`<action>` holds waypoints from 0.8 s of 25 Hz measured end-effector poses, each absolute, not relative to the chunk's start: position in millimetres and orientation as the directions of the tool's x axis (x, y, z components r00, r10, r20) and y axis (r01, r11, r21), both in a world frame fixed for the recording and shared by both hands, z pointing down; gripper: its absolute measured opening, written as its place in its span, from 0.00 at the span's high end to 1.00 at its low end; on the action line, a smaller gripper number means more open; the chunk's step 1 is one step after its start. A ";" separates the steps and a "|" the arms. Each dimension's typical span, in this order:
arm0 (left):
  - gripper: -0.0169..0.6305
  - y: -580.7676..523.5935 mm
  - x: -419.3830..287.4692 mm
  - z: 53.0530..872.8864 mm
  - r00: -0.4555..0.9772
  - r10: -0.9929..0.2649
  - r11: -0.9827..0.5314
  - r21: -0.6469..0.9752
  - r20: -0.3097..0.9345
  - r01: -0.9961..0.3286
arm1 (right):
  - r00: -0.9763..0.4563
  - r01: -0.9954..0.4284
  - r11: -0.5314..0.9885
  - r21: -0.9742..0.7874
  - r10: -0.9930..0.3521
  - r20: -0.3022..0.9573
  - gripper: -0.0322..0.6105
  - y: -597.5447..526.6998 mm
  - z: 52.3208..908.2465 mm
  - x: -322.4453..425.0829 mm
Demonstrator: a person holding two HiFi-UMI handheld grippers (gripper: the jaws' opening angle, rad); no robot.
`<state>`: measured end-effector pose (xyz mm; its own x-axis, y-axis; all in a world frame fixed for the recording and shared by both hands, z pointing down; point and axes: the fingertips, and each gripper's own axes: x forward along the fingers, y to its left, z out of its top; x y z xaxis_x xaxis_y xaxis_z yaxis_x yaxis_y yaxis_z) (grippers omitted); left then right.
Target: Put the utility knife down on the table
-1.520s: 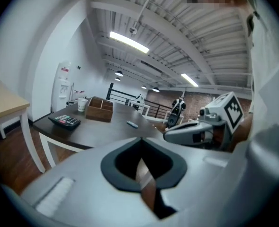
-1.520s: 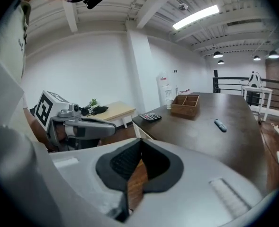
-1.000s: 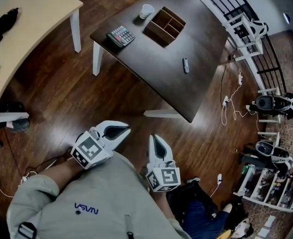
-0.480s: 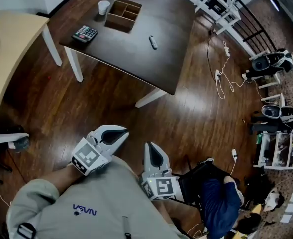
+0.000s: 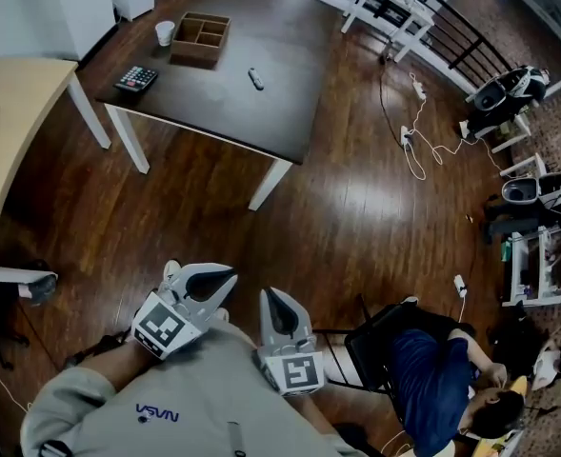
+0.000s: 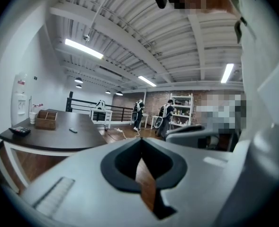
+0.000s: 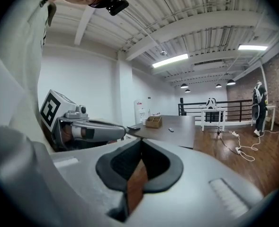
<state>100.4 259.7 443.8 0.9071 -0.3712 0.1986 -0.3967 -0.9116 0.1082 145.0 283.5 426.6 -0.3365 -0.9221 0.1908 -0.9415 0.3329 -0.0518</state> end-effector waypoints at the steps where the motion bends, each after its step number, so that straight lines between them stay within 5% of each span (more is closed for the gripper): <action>1: 0.97 266.2 100.7 444.9 0.905 -0.379 -0.908 0.110 0.196 -0.404 | -0.341 -0.940 0.339 -0.045 -0.921 0.188 0.95 290.3 427.2 145.9; 20: 0.97 297.1 107.0 467.3 0.893 -0.400 -0.893 0.132 0.207 -0.431 | -0.376 -0.926 0.372 -0.063 -0.897 0.231 0.95 321.0 461.0 153.1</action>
<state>107.0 297.1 467.3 0.8929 -0.4000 0.2069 -0.4306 -0.8928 0.1321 153.1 321.0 461.0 -0.3764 -0.8973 0.2308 -0.9260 0.3722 -0.0630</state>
